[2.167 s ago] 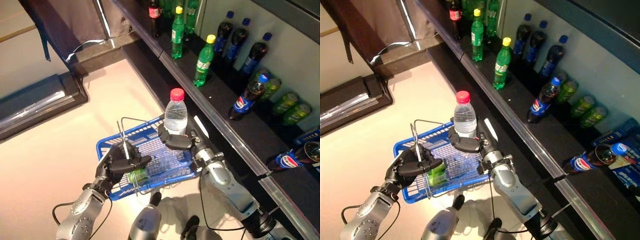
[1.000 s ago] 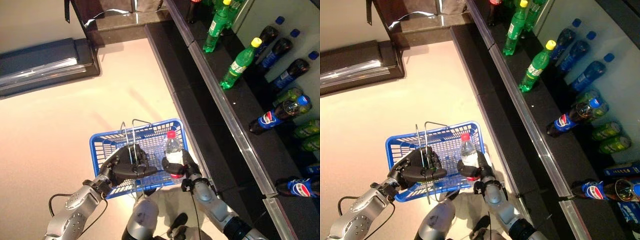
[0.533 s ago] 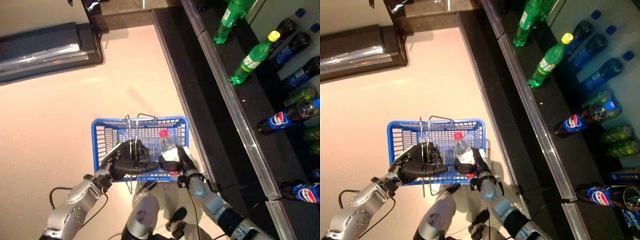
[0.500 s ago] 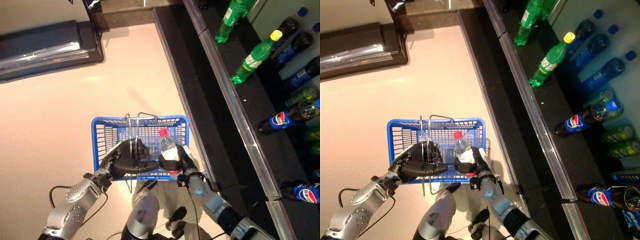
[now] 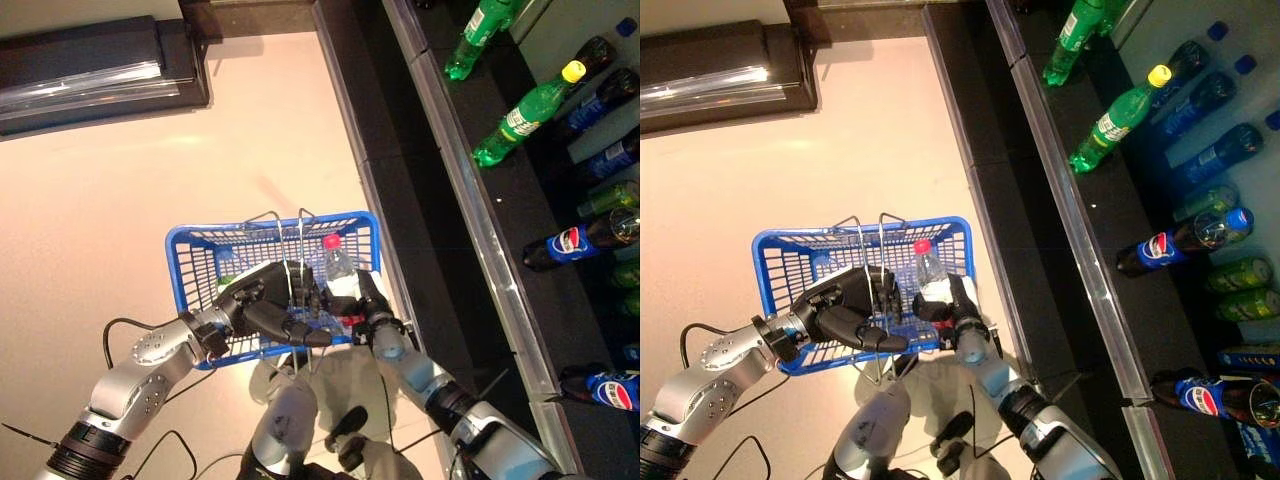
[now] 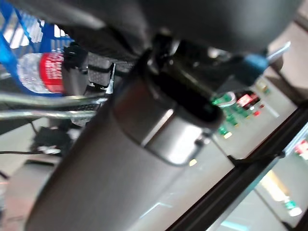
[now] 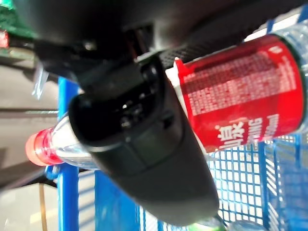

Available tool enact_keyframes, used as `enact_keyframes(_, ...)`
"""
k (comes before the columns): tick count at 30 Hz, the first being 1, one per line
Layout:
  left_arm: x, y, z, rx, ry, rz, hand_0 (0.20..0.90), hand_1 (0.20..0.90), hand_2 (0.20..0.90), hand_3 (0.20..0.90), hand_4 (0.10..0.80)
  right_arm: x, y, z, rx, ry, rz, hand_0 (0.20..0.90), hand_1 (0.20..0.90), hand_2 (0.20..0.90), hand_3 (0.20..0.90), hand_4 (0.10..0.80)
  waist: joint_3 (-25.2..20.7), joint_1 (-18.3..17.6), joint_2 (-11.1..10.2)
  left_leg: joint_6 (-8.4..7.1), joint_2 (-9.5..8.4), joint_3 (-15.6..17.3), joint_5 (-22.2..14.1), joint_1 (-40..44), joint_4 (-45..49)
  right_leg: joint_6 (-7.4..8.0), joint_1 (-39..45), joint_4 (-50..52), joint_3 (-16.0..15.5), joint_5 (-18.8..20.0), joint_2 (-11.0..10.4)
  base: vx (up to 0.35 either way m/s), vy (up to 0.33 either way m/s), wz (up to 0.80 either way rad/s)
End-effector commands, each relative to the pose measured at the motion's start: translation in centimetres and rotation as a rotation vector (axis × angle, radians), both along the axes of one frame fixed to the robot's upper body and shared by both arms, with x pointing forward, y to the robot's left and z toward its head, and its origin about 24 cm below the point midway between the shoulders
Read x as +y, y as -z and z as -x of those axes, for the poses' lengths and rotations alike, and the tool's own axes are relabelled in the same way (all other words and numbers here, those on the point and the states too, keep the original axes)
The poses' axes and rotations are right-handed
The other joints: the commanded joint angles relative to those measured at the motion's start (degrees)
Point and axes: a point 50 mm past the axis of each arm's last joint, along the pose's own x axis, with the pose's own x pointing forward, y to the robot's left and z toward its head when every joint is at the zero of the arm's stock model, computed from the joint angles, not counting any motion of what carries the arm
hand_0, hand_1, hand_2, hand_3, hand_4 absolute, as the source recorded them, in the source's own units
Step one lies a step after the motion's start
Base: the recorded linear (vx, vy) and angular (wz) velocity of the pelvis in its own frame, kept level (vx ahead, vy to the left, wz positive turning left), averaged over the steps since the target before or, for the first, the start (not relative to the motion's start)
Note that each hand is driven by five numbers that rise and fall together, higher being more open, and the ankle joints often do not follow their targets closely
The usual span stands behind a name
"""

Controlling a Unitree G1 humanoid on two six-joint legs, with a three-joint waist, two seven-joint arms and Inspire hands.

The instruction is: Pick up the drink and place into the basket.

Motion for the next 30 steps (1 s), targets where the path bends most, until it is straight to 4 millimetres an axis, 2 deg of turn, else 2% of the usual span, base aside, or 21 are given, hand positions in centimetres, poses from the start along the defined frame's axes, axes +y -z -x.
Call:
enact_keyframes(1, -7.0, -10.9, 4.1, -0.553, 0.529, 0.261, 0.3, 0.3, 0.3, 0.2, 0.1, 5.4, -4.8, -0.4, -0.122, -0.134, -0.202, 0.3, 0.3, 0.3, 0.2, 0.1, -7.5, -1.4, -0.8, 4.33, -2.84, 1.9, 0.1, -3.5, 5.1, -0.34, 3.2, -2.9, 3.4, 7.1, -0.7, 0.066, -0.015, 0.0)
enact_keyframes(7, -7.2, -10.7, 3.7, -0.524, 0.524, 0.241, 0.3, 0.3, 0.3, 0.2, 0.1, 6.6, -5.0, -0.2, -0.015, -0.165, -0.318, 0.3, 0.3, 0.3, 0.2, 0.1, -8.7, -1.3, -1.2, 4.27, -2.62, 2.1, -0.5, -2.8, 5.5, -0.44, 3.8, -2.4, 3.5, 6.5, -0.5, 0.082, -0.003, 0.01)
enact_keyframes(8, -7.1, -10.7, 3.7, -0.517, 0.523, 0.24, 0.3, 0.3, 0.3, 0.2, 0.1, 6.9, -4.6, 0.1, 0.052, -0.166, -0.398, 0.3, 0.3, 0.3, 0.2, 0.1, -9.1, -1.2, -1.3, 4.26, -2.52, 2.2, -0.5, -2.6, 5.6, -0.49, 3.9, -2.2, 3.4, 6.3, -0.5, 0.079, 0.005, 0.05)
enact_keyframes(11, -6.9, -10.6, 3.7, -0.508, 0.522, 0.239, 0.3, 0.3, 0.3, 0.2, 0.1, 7.2, -4.3, 0.4, 0.107, -0.162, -0.472, 0.3, 0.3, 0.3, 0.2, 0.1, -9.5, -1.1, -1.4, 4.23, -2.39, 2.2, -0.7, -2.2, 5.6, -0.5, 4.2, -2.0, 3.3, 6.1, -0.4, 0.075, -0.001, 0.02)
enact_keyframes(12, -6.7, -10.6, 3.8, -0.498, 0.522, 0.236, 0.3, 0.3, 0.3, 0.2, 0.1, 7.3, -4.0, 0.8, 0.142, -0.159, -0.555, 0.3, 0.3, 0.3, 0.2, 0.1, -9.9, -0.9, -1.6, 4.19, -2.23, 2.2, -0.8, -1.9, 5.7, -0.48, 4.5, -1.8, 3.1, 5.9, -0.3, 0.101, -0.013, 0.0)
enact_keyframes(20, -5.9, -10.0, 4.1, -0.463, 0.518, 0.227, 0.3, 0.3, 0.3, 0.2, 0.1, 7.8, -2.6, 2.2, 0.296, -0.118, -0.773, 0.3, 0.3, 0.3, 0.2, 0.1, -11.7, -0.5, -2.2, 4.31, -1.74, 2.4, -1.3, -0.6, 6.0, -0.51, 5.6, -1.1, 2.8, 5.3, 0.1, 0.099, -0.009, 0.0)
enact_keyframes(23, -5.6, -9.6, 4.4, -0.444, 0.522, 0.23, 0.3, 0.3, 0.3, 0.2, 0.1, 7.9, -1.6, 2.9, 0.378, -0.057, -0.923, 0.3, 0.3, 0.3, 0.2, 0.1, -12.5, -0.3, -2.3, 4.42, -1.57, 2.6, -1.4, 0.1, 6.0, -0.48, 6.1, -0.8, 2.7, 5.1, 0.2, 0.097, 0.001, 0.0)
enact_keyframes(26, -5.2, -9.4, 4.6, -0.424, 0.53, 0.228, 0.3, 0.3, 0.3, 0.2, 0.1, 7.3, -0.1, 3.2, 0.458, 0.084, -1.067, 0.3, 0.3, 0.3, 0.2, 0.1, -13.3, 0.1, -2.3, 4.48, -1.27, 2.9, -1.5, 0.6, 6.1, -0.4, 6.8, -0.7, 2.6, 5.0, 0.4, 0.114, -0.004, 0.0)
enact_keyframes(28, -5.2, -9.4, 4.7, -0.42, 0.532, 0.228, 0.3, 0.3, 0.3, 0.2, 0.1, 7.2, 0.2, 3.2, 0.469, 0.119, -1.09, 0.3, 0.3, 0.3, 0.2, 0.1, -13.4, 0.2, -2.3, 4.53, -1.21, 2.9, -1.6, 0.8, 6.1, -0.38, 7.0, -0.7, 2.6, 5.0, 0.4, 0.077, -0.008, 0.0)
enact_keyframes(30, -5.0, -9.3, 5.0, -0.409, 0.545, 0.232, 0.3, 0.3, 0.3, 0.2, 0.1, 6.8, 0.9, 3.3, 0.49, 0.227, -1.161, 0.3, 0.3, 0.3, 0.2, 0.1, -13.8, 0.5, -2.2, 4.63, -1.04, 3.0, -1.7, 1.1, 6.2, -0.16, 7.3, -0.6, 2.6, 5.2, 0.6, 0.098, -0.017, 0.01)
